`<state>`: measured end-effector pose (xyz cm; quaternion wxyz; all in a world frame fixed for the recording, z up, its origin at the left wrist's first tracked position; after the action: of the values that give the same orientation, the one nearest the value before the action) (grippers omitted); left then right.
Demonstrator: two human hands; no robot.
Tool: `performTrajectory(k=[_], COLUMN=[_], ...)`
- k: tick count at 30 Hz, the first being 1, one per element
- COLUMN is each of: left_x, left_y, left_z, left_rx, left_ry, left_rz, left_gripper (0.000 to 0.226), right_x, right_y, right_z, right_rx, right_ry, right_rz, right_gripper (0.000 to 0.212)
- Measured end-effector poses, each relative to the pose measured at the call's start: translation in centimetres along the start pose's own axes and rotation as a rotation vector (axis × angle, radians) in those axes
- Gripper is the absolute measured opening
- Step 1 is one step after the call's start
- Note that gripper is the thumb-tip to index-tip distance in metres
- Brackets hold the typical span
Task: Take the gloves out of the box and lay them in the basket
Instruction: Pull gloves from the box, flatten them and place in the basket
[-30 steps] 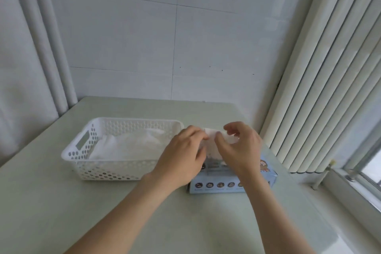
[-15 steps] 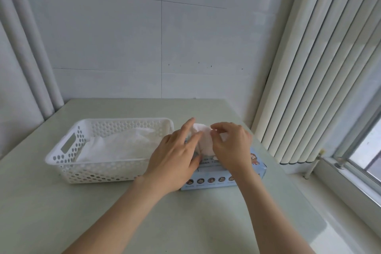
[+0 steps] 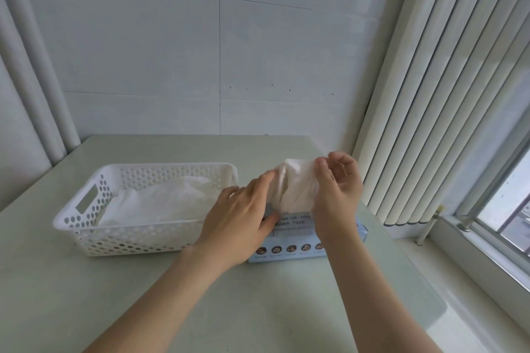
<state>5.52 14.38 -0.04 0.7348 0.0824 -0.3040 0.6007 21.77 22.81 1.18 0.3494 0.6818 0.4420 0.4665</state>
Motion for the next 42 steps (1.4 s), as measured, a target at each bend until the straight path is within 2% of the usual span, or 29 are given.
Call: performTrajectory(k=[3, 7, 13, 15, 18, 22, 25, 28, 30, 33, 37, 42], left_x=[-0.2, -0.2, 0.4, 0.5, 0.5, 0.2, 0.2, 0.5, 0.8, 0.5, 0.2, 0.6], left_y=[-0.1, -0.1, -0.3, -0.8, -1.6, -1.7, -1.8, -2.3, -2.7, -2.8, -3.1, -3.0], left_z=[-0.2, -0.1, 0.9, 1.2, 0.9, -0.2, -1.0, -1.4, -1.8, -2.9, -3.2, -3.4], left_rx=[0.029, 0.002, -0.177, -0.297, -0.423, -0.256, -0.031, 0.094, 0.143, 0.187, 0.256, 0.377], left_ry=[0.024, 0.021, -0.065, -0.065, -0.015, 0.065, 0.12, 0.106, 0.112, 0.171, 0.239, 0.22], left_rz=[-0.02, -0.023, 0.005, 0.024, 0.049, 0.045, 0.039, 0.046, 0.019, -0.016, -0.012, 0.045], left_gripper=[0.066, 0.054, 0.058, 0.064, 0.074, 0.085, 0.077, 0.064, 0.063, 0.069, 0.067, 0.063], right_x=[0.5, 0.8, 0.0, -0.5, -0.7, 0.1, 1.2, 1.8, 2.0, 2.2, 1.8, 1.5], right_y=[0.0, 0.7, 4.4, 5.1, 5.5, 4.6, 3.7, 3.4, 3.2, 2.1, 0.6, 0.5], right_z=[0.5, 0.9, 0.3, 0.0, -0.5, 0.1, 1.5, 2.6, 2.9, 2.7, 2.3, 2.7], right_rx=[0.095, 0.104, -0.22, -0.254, -0.245, -0.103, -0.037, -0.067, -0.083, -0.08, -0.167, -0.173], right_ry=[-0.021, -0.046, -0.04, -0.031, 0.028, -0.017, -0.13, -0.25, -0.279, -0.204, -0.064, -0.116], right_rz=[-0.083, -0.07, 0.381, 0.438, 0.415, 0.216, 0.066, 0.058, 0.074, 0.0, -0.066, -0.025], right_gripper=[0.018, 0.018, 0.014, 0.011, 0.011, 0.009, 0.008, 0.019, 0.019, 0.015, 0.03, 0.023])
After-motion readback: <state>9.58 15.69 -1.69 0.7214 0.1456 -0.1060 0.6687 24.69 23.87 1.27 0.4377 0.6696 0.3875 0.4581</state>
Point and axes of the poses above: each hand's wrist, its own x-axis towards the middle knuckle, its own z-axis out of the back of the hand, y = z × x, the point moved 5 cm from there along x, towards the middle knuckle, and after that the axes turned 5 degrees about -x, right-handed, at the moved point
